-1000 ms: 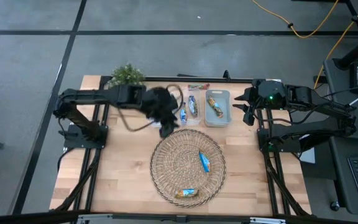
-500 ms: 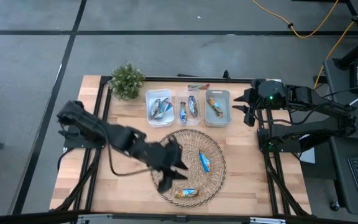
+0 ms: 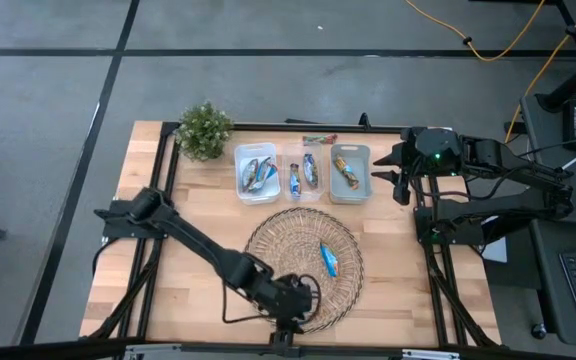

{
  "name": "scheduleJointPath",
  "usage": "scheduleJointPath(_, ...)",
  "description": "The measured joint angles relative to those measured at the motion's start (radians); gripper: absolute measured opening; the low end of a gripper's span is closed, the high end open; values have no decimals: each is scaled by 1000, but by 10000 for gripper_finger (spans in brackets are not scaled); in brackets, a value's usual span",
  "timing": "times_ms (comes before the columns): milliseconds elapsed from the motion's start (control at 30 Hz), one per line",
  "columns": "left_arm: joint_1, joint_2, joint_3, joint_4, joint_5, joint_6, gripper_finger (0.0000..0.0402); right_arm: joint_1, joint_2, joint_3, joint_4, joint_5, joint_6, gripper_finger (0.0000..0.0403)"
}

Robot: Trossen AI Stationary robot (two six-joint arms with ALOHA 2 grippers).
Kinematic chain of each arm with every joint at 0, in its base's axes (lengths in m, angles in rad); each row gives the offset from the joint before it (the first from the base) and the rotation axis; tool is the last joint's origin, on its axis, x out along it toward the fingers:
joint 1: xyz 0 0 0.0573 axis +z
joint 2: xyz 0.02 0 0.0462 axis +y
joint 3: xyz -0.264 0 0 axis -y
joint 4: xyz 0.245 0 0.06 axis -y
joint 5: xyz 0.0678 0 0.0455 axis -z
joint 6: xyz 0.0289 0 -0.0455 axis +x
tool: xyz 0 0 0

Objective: Pick and place Granola Bars by type
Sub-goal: Put the bottom yellow granola bar into the gray bin

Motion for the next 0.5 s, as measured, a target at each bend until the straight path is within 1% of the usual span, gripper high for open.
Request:
scheduleJointPath(133,-14,48,0,-45,0,-13,171,0,0,0,0,0,23,133)
scheduleJointPath(200,-14,66,0,-64,4,-43,180,0,0,0,0,0,27,133)
scheduleJointPath(267,-10,67,0,-106,2,-57,192,0,0,0,0,0,37,133)
scheduleJointPath(500,16,80,0,-116,-22,-36,244,0,0,0,0,1,51,133)
